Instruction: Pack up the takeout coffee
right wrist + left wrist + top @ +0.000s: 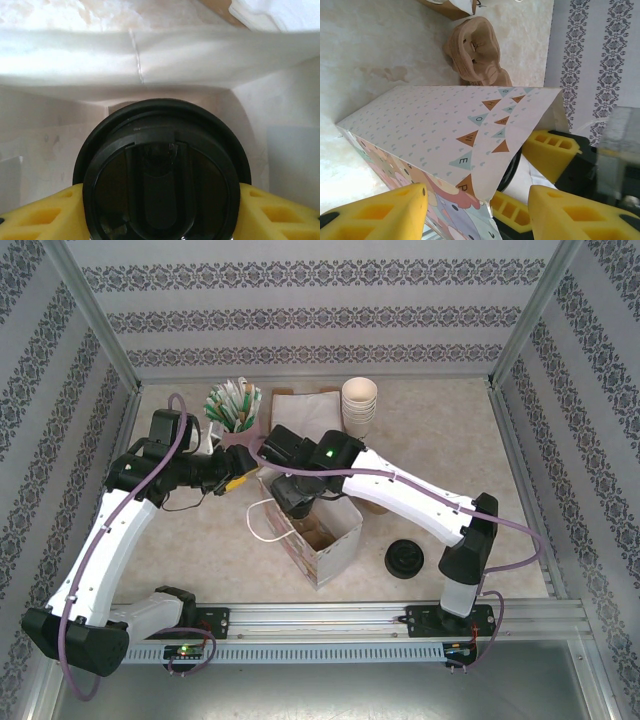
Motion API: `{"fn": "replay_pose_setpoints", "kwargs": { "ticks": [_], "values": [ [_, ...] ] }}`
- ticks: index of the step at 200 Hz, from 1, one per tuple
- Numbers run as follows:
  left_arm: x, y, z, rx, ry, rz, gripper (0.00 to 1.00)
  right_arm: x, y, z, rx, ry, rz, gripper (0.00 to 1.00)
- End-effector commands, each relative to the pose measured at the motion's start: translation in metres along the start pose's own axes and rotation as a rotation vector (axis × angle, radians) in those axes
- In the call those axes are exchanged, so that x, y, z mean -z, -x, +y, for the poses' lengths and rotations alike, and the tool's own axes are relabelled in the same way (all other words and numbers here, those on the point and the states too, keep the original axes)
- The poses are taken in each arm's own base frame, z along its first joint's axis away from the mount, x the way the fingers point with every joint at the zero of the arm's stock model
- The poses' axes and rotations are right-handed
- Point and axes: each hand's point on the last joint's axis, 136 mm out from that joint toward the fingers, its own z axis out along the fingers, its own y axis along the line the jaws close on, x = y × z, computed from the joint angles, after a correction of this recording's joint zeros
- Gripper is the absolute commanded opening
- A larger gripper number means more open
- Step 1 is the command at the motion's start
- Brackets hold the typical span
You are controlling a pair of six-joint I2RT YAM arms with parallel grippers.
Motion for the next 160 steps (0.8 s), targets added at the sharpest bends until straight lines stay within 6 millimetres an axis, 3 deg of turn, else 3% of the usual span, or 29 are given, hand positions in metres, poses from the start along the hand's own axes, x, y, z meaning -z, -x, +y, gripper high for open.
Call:
{"fn": "replay_pose_setpoints", "kwargs": {
  "ticks": [1,56,160],
  "values": [
    [-0.001,-0.003,-0.008,-0.025,-0.037,0.006,0.56,0.006,-0.001,-0.002,-0.024,0.016,-0.016,0.56],
    [-0.01,-0.008,-0.007,-0.037,-0.03,0.045,0.55,0.011,0.0,0.004,-0.019,0.05,-0.05,0.56],
    [-0.014,-0.01,0.006,-0.041,0.022,0.056,0.55,-0.011,-0.019,0.009,0.004,0.051,-0.016,0.56]
  ]
}}
